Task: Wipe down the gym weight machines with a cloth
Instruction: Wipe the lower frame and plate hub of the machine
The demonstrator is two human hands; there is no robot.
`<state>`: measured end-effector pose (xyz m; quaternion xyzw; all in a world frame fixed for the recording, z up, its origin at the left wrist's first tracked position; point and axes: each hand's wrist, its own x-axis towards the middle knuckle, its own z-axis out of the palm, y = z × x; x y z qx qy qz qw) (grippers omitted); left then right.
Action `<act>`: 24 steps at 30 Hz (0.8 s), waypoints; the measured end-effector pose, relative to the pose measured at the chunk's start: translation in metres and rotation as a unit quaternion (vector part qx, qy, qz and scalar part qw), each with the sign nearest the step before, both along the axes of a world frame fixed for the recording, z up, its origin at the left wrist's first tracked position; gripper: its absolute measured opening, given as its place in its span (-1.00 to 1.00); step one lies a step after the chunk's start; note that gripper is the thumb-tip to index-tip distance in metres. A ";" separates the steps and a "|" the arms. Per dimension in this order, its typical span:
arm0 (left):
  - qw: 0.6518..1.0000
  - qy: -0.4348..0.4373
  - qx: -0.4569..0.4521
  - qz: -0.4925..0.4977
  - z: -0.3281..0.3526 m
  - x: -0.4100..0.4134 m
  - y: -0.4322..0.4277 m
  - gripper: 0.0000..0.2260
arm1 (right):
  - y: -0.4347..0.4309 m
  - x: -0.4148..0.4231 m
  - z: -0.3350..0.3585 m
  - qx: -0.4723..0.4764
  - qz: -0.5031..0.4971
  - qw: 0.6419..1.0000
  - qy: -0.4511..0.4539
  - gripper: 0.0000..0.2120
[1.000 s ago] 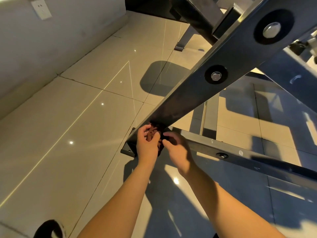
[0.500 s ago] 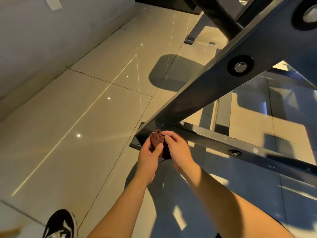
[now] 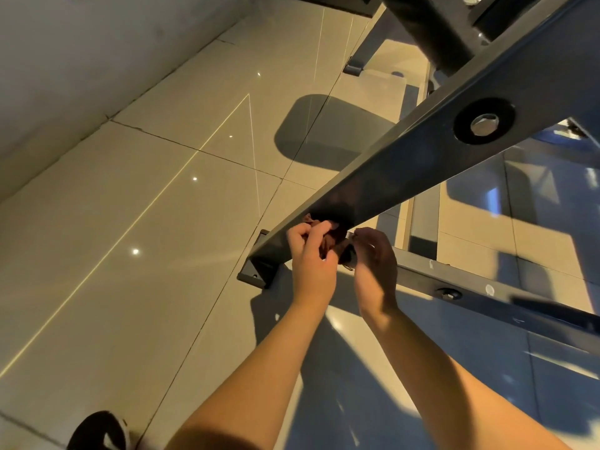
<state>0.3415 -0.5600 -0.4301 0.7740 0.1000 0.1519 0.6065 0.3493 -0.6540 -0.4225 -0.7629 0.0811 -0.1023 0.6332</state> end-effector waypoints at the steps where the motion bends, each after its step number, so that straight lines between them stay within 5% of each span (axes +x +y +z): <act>1: 1.000 0.000 0.010 0.005 -0.003 0.004 -0.001 -0.68 | 0.000 0.001 0.000 0.009 0.009 1.000 0.001 -0.86; 10: 0.977 0.160 -0.104 0.092 -0.047 0.014 0.024 -0.59 | 0.018 0.006 0.003 0.028 0.071 0.991 0.112 -0.65; 18: 0.994 0.039 -0.097 0.039 -0.028 -0.003 0.007 -0.72 | 0.025 -0.004 -0.012 -0.051 0.023 0.995 0.083 -0.77; 24: 0.976 0.115 -0.147 0.116 -0.048 0.013 0.041 -0.67 | 0.021 -0.007 -0.006 -0.047 0.093 0.982 0.155 -0.52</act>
